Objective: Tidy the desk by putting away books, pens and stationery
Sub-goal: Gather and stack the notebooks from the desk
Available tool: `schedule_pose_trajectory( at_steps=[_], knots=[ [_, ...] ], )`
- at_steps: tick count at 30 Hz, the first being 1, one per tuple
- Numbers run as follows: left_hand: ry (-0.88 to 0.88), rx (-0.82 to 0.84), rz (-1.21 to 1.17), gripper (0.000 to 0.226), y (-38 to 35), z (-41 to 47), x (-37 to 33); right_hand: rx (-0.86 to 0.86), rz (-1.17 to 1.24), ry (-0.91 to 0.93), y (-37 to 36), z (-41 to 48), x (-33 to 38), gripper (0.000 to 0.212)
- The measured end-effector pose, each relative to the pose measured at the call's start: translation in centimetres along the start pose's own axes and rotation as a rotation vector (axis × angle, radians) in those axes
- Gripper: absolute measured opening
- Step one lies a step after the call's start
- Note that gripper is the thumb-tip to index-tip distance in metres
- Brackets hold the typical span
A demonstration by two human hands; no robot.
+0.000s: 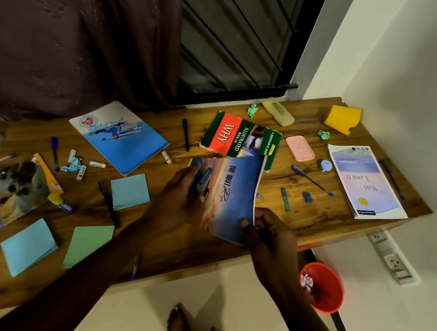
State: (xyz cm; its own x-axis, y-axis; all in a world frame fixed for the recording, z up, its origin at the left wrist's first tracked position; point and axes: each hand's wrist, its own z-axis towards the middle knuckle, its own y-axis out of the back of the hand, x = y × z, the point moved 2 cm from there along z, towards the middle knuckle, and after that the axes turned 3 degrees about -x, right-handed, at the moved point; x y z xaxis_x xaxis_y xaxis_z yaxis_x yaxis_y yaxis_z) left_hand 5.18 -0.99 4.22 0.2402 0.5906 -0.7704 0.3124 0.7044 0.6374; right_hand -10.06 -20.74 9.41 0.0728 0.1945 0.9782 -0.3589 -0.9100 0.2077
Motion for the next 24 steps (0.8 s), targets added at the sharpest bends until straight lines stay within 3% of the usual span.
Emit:
schedule_pose_trajectory(
  at_steps=[5, 9, 13, 15, 18, 22, 24],
  knots=[
    [-0.169, -0.024, -0.014, 0.071, 2.8, 3.4, -2.9, 0.056, -0.034, 0.157, 1.8, 2.9, 5.2, 0.013],
    [-0.150, -0.107, -0.136, 0.035, 5.2, 4.2, -4.7, 0.074, 0.015, 0.184, 3.5, 6.1, 9.8, 0.012],
    [-0.138, 0.112, -0.296, 0.003, 5.7, 3.0, -5.5, 0.016, 0.098, 0.097, 4.5, 10.2, 11.2, 0.017],
    [-0.059, 0.169, -0.400, 0.012, 5.0, 1.5, -5.3, 0.013, 0.170, 0.003, 4.2, 11.9, 10.3, 0.019],
    [0.066, 0.086, -0.434, 0.013, 4.1, -0.8, -3.6, 0.087, 0.227, -0.176, 2.9, 13.2, 7.4, 0.029],
    [0.230, 0.008, -0.344, 0.020, 2.9, -2.6, 0.7, 0.179, 0.063, -0.280, 0.3, 12.9, 1.4, 0.034],
    [0.330, -0.041, -0.290, 0.026, 2.6, -3.0, 2.6, 0.241, -0.085, -0.225, -1.5, 12.6, -1.7, 0.042]
  ],
)
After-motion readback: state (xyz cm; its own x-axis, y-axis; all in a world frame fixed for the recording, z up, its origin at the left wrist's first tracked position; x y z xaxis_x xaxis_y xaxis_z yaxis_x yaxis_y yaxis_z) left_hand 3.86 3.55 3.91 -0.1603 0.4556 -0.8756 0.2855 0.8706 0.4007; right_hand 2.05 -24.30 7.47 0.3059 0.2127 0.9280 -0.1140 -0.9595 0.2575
